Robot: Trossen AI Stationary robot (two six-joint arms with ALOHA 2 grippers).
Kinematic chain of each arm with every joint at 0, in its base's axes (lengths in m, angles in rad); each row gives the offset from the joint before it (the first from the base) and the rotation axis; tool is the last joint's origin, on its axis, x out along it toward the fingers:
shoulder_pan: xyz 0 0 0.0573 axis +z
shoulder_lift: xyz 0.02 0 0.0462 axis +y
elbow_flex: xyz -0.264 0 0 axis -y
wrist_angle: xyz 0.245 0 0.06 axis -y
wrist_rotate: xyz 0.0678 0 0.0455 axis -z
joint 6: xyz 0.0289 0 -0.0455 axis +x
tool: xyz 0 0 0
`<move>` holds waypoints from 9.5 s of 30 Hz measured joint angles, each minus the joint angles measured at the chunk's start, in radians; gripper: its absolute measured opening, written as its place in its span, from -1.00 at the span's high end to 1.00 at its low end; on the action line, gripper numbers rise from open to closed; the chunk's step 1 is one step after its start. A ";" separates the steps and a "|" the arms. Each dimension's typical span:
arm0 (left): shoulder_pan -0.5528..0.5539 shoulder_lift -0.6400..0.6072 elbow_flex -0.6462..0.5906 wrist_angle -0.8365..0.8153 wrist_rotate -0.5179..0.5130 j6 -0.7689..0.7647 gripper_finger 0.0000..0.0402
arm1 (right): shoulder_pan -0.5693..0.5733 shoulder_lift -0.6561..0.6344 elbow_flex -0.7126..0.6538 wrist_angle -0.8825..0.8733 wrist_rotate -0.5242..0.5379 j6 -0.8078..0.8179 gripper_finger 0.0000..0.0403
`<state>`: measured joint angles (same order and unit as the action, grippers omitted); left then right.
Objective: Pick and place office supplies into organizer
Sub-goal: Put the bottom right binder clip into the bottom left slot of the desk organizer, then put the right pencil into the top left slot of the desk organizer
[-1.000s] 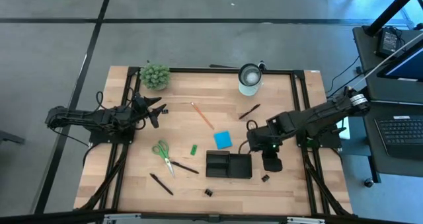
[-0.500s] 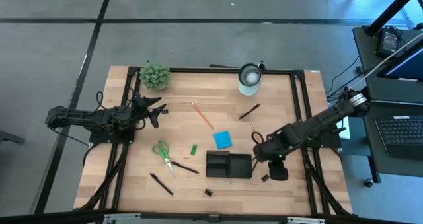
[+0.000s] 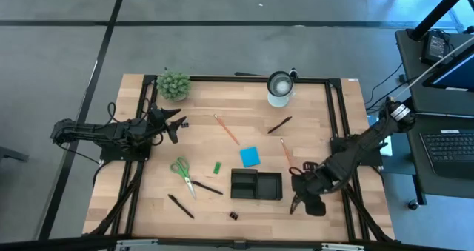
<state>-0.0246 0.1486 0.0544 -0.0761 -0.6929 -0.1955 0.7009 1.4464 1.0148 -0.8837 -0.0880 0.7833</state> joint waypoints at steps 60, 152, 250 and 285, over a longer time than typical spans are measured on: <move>0.000 0.004 0.000 0.000 -0.003 -0.001 0.04 | 0.116 0.267 -0.007 0.116 0.140 0.020 0.37; 0.000 0.005 0.000 0.000 -0.006 0.000 0.04 | -0.189 0.362 -0.006 0.811 0.298 -0.291 0.98; 0.000 0.018 0.000 0.001 0.083 -0.108 0.04 | -0.306 -0.177 0.059 -0.230 0.378 0.584 0.74; 0.000 0.018 0.000 0.001 0.148 -0.106 0.04 | -0.265 0.152 0.058 -0.209 0.139 0.628 0.67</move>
<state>-0.0246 0.1661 0.0545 -0.0753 -0.5453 -0.3016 0.4362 1.5982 1.0725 -1.0922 0.0505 1.4108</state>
